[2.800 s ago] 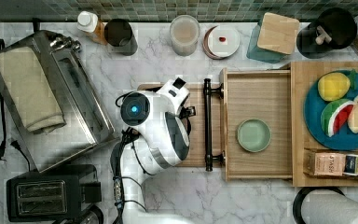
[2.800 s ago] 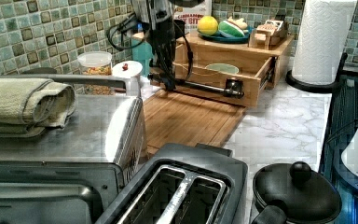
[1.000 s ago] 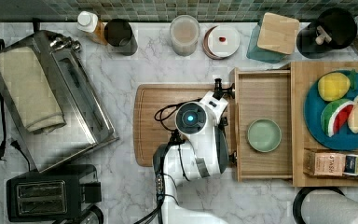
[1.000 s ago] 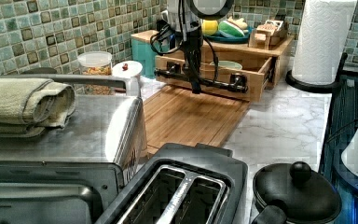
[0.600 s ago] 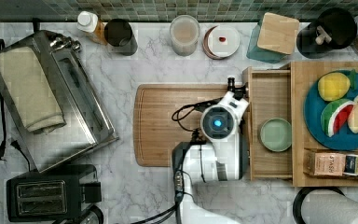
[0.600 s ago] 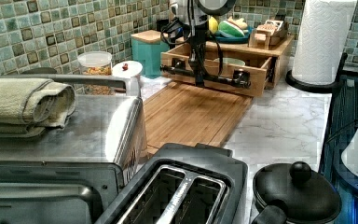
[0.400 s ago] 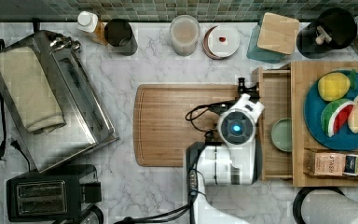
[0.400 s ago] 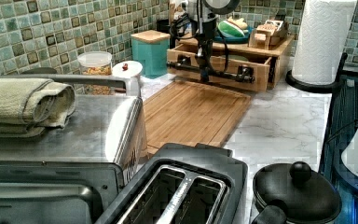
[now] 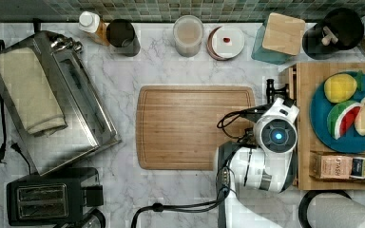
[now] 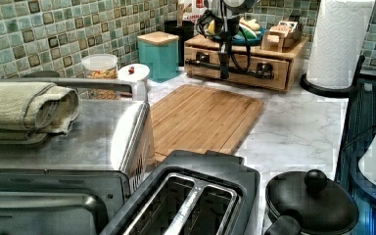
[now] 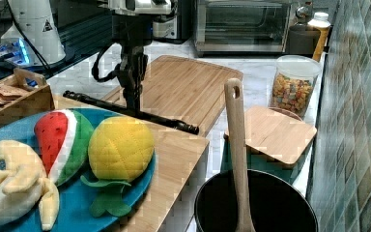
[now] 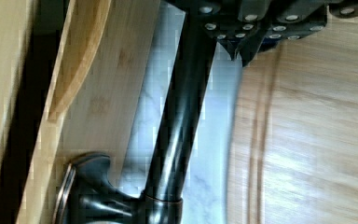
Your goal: Close the drawer.
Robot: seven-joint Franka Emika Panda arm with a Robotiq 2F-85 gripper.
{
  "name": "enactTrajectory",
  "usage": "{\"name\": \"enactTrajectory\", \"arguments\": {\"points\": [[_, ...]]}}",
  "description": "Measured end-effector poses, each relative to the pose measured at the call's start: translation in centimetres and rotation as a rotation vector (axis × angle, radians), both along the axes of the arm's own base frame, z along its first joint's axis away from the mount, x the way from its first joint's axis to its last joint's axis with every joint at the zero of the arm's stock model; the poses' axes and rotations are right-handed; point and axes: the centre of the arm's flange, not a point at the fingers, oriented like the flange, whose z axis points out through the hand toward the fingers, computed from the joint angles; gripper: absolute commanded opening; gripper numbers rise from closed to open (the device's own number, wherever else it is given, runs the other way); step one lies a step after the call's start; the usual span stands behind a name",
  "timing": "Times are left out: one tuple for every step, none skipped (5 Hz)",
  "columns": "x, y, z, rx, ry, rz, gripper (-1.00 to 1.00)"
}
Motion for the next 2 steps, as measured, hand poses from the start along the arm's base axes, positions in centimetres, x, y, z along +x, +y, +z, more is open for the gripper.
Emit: {"name": "enactTrajectory", "arguments": {"points": [[0.54,-1.66,-0.45,0.001,0.001,-0.002,-1.00],[0.79,-1.78,-0.50,0.017,0.002,-0.017,-1.00]]}}
